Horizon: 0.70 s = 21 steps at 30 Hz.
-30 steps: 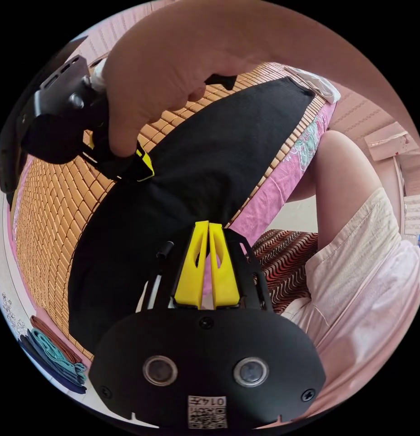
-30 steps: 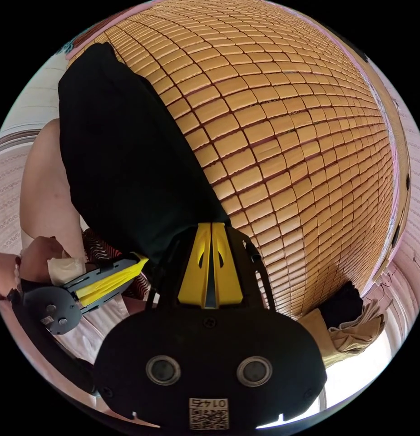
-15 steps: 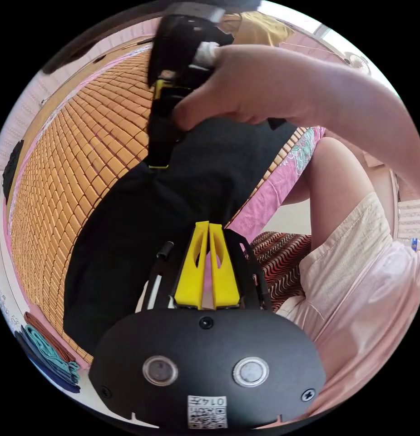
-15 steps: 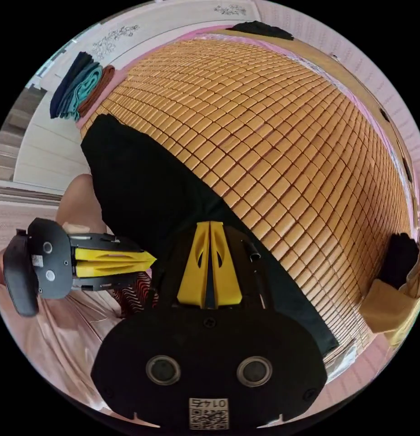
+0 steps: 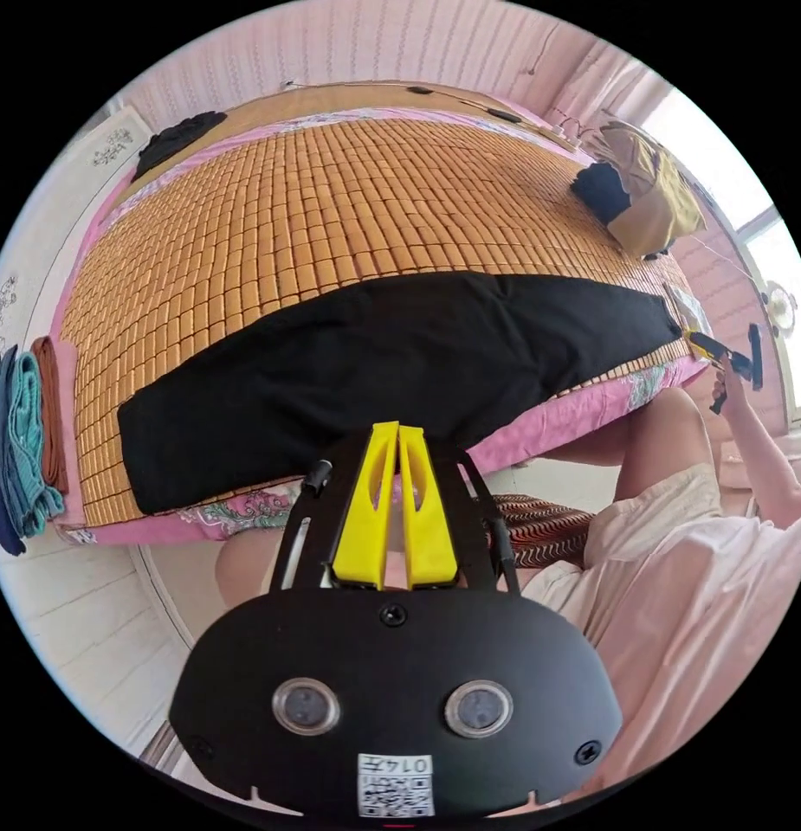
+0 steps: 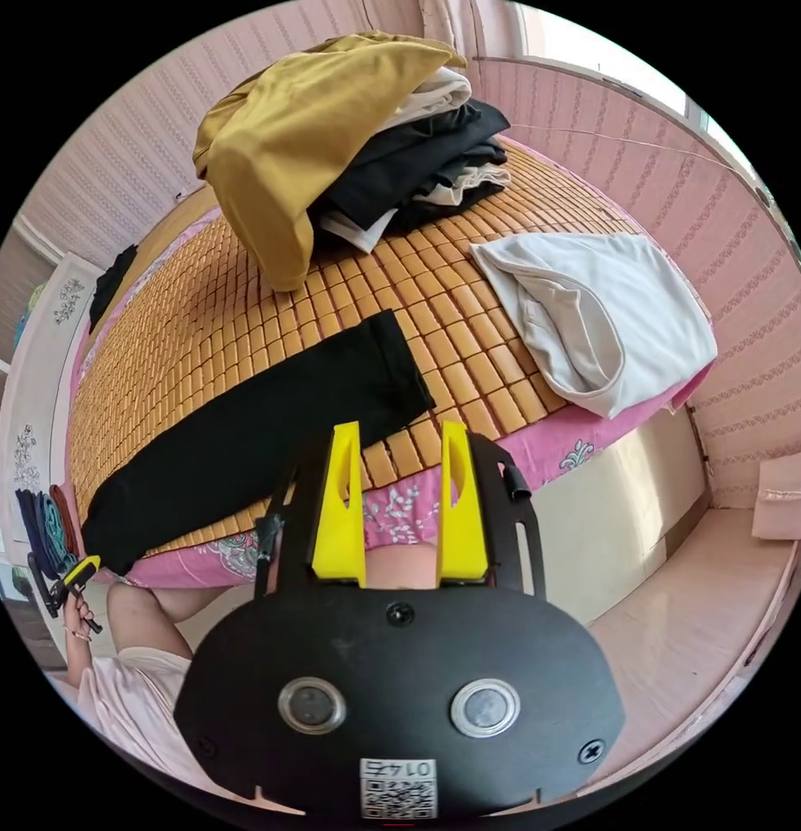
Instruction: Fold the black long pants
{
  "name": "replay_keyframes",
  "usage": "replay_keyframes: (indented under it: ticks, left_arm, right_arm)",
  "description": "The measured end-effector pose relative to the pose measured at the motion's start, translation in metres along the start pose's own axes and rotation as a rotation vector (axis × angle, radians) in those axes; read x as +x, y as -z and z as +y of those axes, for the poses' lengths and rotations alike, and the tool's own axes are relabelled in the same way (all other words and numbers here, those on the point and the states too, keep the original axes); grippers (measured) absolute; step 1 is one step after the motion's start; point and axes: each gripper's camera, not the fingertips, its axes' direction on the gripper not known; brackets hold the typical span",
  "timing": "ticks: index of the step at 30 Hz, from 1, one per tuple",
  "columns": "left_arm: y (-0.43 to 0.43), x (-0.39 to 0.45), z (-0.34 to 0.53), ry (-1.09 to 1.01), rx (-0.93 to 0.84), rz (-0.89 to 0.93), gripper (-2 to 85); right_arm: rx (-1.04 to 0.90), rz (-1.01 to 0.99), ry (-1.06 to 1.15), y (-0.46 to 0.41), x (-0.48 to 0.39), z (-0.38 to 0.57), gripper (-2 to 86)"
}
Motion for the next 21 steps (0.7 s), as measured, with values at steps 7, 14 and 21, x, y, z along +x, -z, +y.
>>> replay_keyframes:
  ticks: [7,14,21]
  left_arm:
    - [-0.008,-0.031,-0.016,0.139,-0.062,-0.051,-1.0]
    - [-0.027,-0.032,-0.031,0.145,-0.131,-0.114,-1.0]
    - [-0.044,-0.018,-0.037,0.055,-0.172,-0.153,-1.0]
  right_arm:
    - [-0.072,0.068,0.132,-0.046,0.029,0.017,7.2]
    - [-0.051,-0.124,0.093,-0.052,0.09,0.03,0.4]
    - [0.094,-0.407,-0.009,-0.026,0.17,0.042,1.3]
